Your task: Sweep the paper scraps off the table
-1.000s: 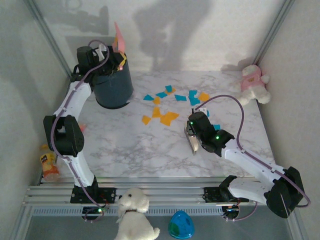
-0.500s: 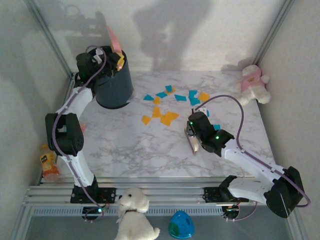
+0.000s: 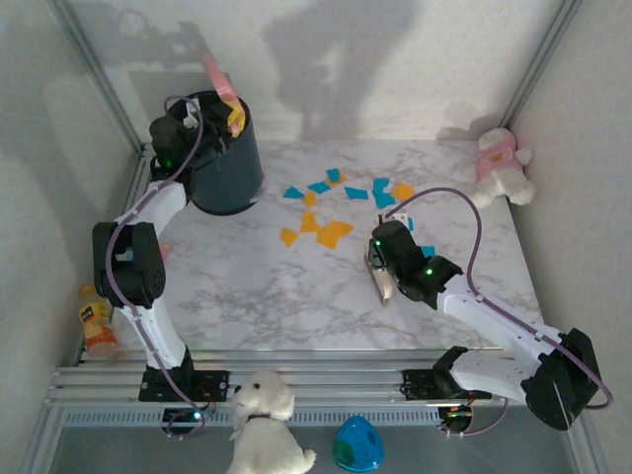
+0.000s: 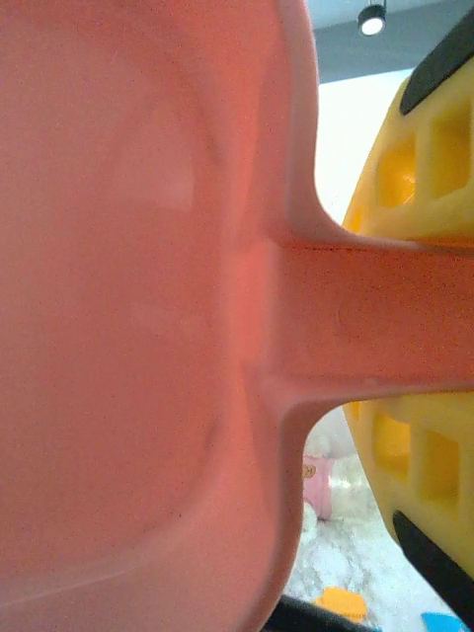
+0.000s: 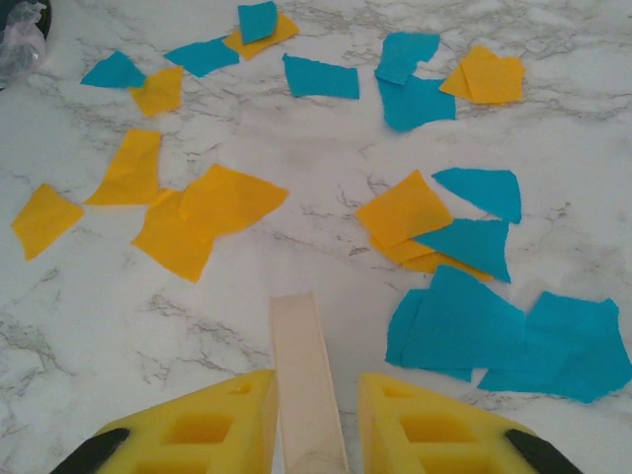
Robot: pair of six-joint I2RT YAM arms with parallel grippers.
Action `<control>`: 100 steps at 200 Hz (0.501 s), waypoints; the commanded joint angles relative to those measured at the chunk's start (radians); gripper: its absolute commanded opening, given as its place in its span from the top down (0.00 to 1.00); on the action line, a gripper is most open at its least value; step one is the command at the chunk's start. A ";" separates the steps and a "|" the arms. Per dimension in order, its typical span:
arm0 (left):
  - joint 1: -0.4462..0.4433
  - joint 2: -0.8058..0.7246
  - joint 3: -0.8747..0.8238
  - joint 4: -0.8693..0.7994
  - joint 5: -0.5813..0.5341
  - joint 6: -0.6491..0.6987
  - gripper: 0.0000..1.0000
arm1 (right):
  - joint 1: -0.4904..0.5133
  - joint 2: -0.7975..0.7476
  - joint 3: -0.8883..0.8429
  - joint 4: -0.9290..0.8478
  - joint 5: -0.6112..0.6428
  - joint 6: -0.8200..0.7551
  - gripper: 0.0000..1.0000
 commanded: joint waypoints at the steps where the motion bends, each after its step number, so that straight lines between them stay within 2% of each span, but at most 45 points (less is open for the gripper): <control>1: 0.008 -0.005 -0.013 0.130 -0.002 -0.065 1.00 | 0.001 0.006 0.033 0.008 0.006 0.007 1.00; 100: 0.007 -0.024 -0.123 0.413 -0.070 -0.302 1.00 | 0.001 0.010 0.037 0.006 0.003 0.005 1.00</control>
